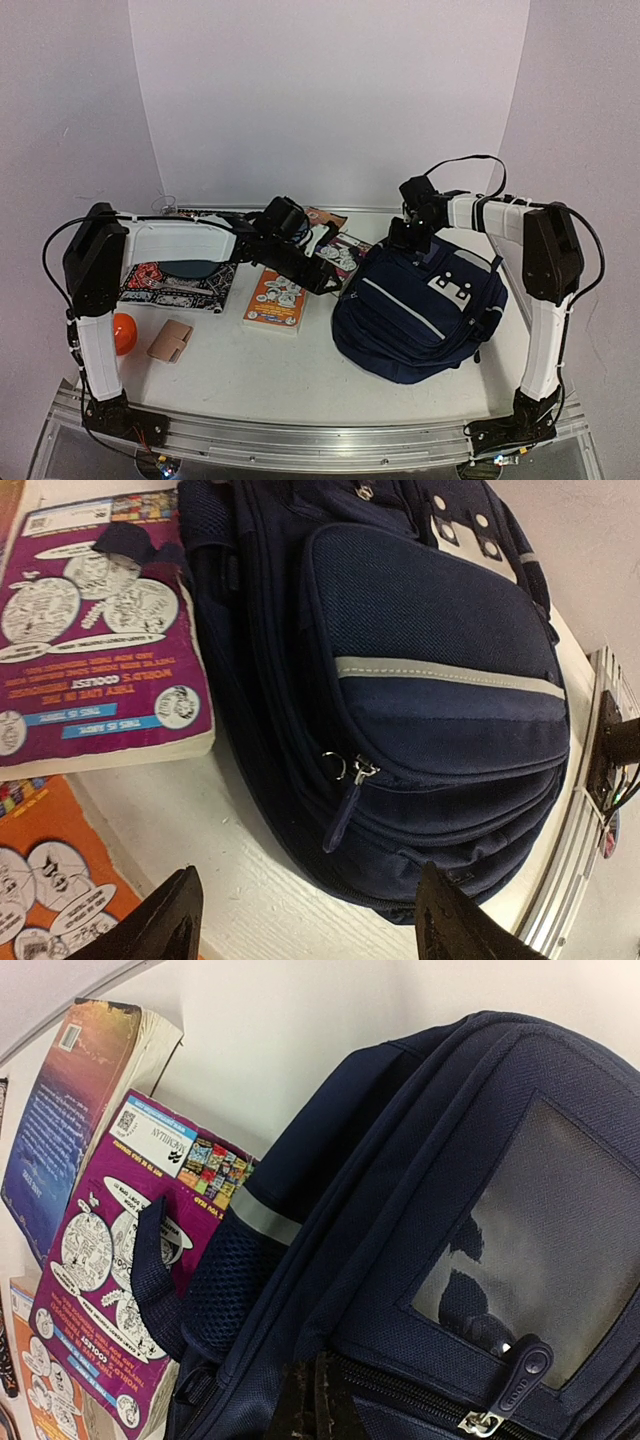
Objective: Pack the student bag
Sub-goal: Pick up the upper front pocket of the student bag.
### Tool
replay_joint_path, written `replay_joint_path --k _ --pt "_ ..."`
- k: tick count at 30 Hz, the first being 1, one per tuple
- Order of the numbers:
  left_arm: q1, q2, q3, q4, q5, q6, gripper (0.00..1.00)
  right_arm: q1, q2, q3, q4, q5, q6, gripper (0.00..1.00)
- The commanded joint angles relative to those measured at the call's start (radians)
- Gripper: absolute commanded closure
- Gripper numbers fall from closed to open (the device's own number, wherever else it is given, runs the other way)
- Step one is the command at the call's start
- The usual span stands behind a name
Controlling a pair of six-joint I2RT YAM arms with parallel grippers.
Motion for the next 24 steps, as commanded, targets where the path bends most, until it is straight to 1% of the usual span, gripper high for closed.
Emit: replay_joint_path --k 1,4,9,14,17,19,24 --pt "-0.012 0.066 0.053 0.021 0.152 0.091 0.27 0.017 -0.059 -0.01 -0.003 -0.051 -0.006 1.0" --pt "-0.011 0.094 0.065 0.021 0.183 0.117 0.29 0.017 -0.061 -0.01 0.0 -0.057 -0.005 1.0" --pt "-0.011 0.142 0.104 0.016 0.176 0.145 0.35 0.02 -0.055 -0.014 0.005 -0.068 -0.002 1.0" --pt "-0.01 0.181 0.148 0.009 0.21 0.149 0.54 0.025 -0.045 -0.006 0.007 -0.077 -0.001 1.0" --pt "-0.01 0.194 0.163 0.006 0.224 0.152 0.63 0.026 -0.039 0.001 0.008 -0.079 0.0 1.0" --pt "-0.01 0.199 0.167 0.002 0.235 0.153 0.69 0.027 -0.036 0.005 0.008 -0.079 0.0 1.0" --pt "-0.01 0.2 0.158 -0.01 0.254 0.153 0.86 0.028 -0.028 0.015 0.008 -0.077 0.0 1.0"
